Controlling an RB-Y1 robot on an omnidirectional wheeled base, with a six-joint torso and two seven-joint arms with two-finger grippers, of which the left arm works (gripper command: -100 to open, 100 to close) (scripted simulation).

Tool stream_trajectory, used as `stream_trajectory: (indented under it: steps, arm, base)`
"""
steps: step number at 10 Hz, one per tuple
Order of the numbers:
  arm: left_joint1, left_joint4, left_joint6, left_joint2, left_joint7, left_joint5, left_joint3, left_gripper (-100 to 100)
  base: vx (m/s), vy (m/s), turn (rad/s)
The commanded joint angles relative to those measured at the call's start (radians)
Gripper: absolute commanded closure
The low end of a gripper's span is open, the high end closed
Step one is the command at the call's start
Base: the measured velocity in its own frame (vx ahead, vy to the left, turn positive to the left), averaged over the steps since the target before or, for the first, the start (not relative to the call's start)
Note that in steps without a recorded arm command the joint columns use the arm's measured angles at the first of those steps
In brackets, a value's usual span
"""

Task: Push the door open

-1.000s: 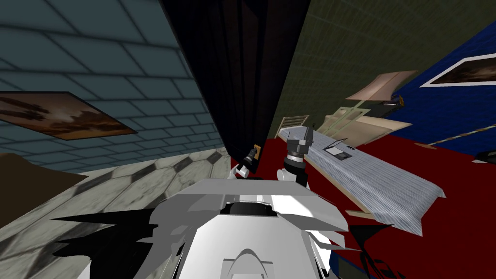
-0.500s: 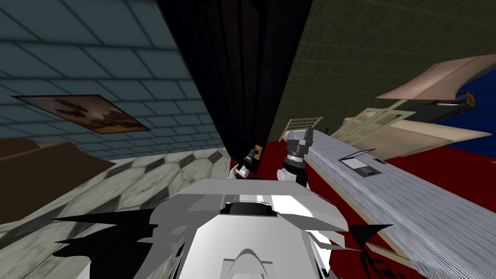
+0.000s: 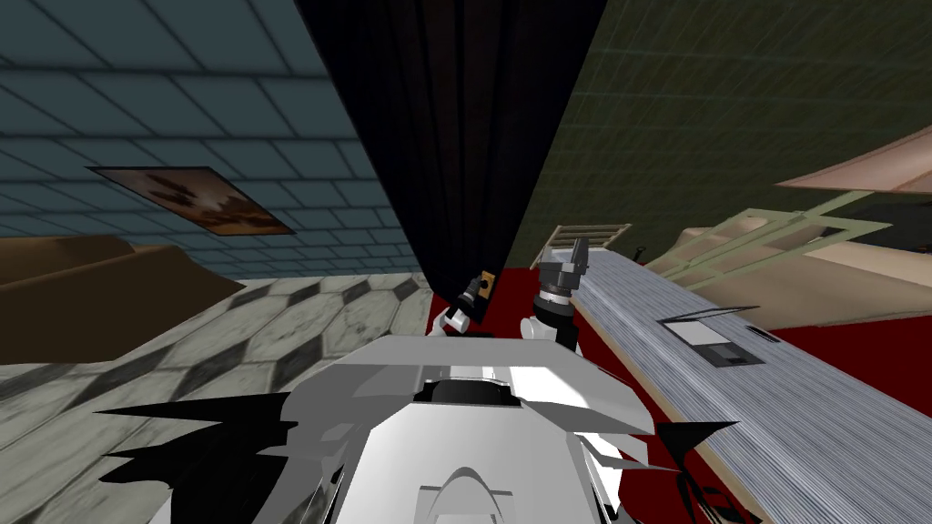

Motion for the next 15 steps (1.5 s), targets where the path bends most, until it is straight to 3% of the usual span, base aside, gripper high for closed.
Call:
stream_trajectory:
  steps: [1, 2, 3, 6, 9, 10, 11, 15]
  arm:
    - [-0.004, 0.005, 0.000, 0.027, 0.000, 0.000, 0.020, 100]
    - [-0.006, 0.008, 0.000, 0.036, 0.000, 0.000, 0.030, 100]
    - [0.011, 0.004, -0.012, 0.045, -0.008, -0.001, -0.014, -100]
    - [0.047, -0.024, -0.006, 0.056, -0.025, -0.004, -0.069, -100]
    - [0.088, -0.057, 0.001, 0.050, -0.045, -0.007, -0.132, -100]
    - [0.088, -0.057, 0.001, 0.050, -0.045, -0.007, -0.132, -100]
    - [0.115, -0.078, 0.005, 0.035, -0.057, -0.008, -0.173, -100]
    - [0.160, -0.113, 0.013, -0.017, -0.078, -0.012, -0.242, -100]
  base:
    - [0.087, -0.123, 0.071]
    - [0.079, -0.201, 0.090]
    - [-0.024, -0.022, 0.219]
    - [-0.066, 0.134, 0.106]
    - [-0.073, 0.098, 0.135]
    - [-0.042, 0.056, 0.049]
    - [-0.041, 0.093, 0.166]
    - [-0.060, 0.106, 0.119]
